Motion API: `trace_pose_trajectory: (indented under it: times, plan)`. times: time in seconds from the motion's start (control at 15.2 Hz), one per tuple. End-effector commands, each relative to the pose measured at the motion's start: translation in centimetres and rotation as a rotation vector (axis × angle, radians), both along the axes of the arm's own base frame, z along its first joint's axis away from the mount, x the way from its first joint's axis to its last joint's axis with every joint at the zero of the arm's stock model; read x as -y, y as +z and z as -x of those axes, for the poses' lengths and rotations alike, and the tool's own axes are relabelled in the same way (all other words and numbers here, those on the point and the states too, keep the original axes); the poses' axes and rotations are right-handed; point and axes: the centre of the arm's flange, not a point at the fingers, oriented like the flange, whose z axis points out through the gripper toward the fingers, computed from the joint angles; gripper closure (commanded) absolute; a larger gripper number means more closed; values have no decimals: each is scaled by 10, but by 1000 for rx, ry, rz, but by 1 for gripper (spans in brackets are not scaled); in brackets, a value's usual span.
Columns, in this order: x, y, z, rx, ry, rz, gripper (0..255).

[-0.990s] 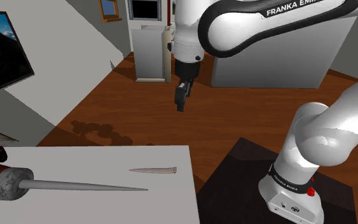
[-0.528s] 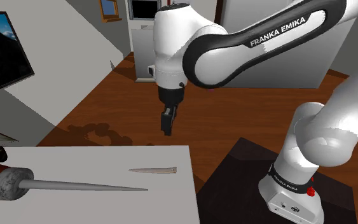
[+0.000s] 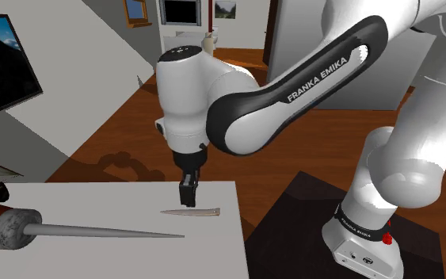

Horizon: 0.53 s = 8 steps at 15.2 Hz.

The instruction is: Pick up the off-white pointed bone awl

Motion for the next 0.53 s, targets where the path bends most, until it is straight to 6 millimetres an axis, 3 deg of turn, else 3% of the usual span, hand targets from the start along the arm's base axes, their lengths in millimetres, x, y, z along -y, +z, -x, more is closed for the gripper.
trace_pose_trajectory:
  times: [0.0, 0.46]
  plan:
    - [-22, -16, 6, -8, 29, 1, 0]
    - [-22, -53, 6, -8, 29, 1, 0]
